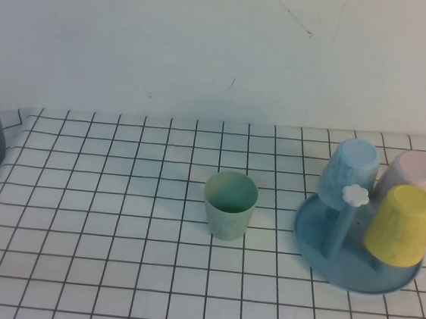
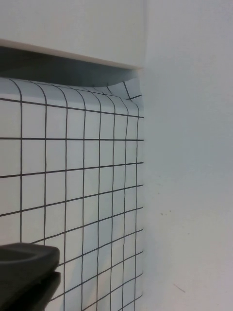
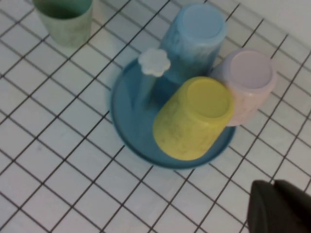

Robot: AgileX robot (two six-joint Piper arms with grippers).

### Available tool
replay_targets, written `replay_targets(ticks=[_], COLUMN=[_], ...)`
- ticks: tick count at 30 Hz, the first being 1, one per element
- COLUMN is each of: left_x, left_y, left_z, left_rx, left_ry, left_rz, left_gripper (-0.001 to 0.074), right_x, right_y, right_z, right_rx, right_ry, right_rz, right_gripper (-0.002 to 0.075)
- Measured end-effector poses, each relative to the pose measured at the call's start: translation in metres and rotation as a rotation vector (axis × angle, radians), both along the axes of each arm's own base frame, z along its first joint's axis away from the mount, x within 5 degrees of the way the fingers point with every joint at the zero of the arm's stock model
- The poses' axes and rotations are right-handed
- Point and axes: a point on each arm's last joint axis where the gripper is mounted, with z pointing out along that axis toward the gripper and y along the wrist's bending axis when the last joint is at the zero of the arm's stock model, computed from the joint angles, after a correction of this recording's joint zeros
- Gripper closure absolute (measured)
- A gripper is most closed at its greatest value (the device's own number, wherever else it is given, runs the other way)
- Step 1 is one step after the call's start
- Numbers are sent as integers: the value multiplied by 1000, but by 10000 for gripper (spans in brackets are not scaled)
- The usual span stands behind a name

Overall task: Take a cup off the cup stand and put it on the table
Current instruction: Pick up the cup from the rack

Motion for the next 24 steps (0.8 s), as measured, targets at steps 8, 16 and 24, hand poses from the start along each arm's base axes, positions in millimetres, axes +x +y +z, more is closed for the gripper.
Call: replay_targets(ticks=[8, 16, 24], left_x=[0, 0, 1], left_y=[0, 0, 0], left_z=[0, 0, -3], left_rx=[0, 4, 4], left_ry=[0, -1, 7], left_rz=[0, -1, 0], left_gripper=[738, 738, 738], right_x=[70, 113, 142], right_y=[6, 20, 22], right_z=[-27, -52, -70], right_rx=[-40, 62, 73], right_ry=[227, 313, 375], right_rz=[118, 174, 187], right_gripper=[637, 258, 83])
